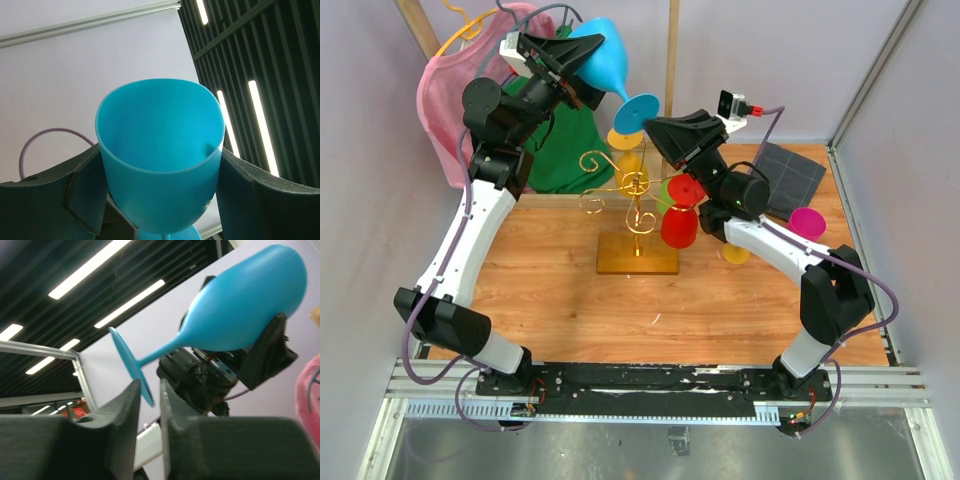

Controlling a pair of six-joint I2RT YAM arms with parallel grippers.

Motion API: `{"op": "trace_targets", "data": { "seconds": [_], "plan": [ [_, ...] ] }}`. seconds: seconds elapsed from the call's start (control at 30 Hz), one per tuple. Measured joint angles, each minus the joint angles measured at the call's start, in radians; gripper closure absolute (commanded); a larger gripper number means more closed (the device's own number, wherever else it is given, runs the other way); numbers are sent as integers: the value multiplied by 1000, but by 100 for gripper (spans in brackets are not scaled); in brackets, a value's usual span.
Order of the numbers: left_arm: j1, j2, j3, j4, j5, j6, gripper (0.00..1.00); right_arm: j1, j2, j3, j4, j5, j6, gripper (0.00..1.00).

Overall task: Take the wine glass off the wine glass rack
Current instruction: Place the wine glass at the center of the board.

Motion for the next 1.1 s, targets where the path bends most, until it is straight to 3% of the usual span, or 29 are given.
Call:
{"op": "trace_targets", "data": {
  "seconds": [0.13,0.23,0.27,0.57,1.1],
  "plan": [
    [-7,0,0,10,1,9,30,2,13,-10,-11,-1,24,33],
    [-11,0,0,12,4,11,30,5,18,-31,-21,6,34,16],
    [-11,0,0,13,5,11,30,7,18,-39,-24,10,35,3],
    [-11,0,0,17,16,27,30,8,5,-53,-38,8,30,1],
    [-1,0,14,17,36,55,30,8,-155,-69,-187,-64,-41,2]
  ]
}}
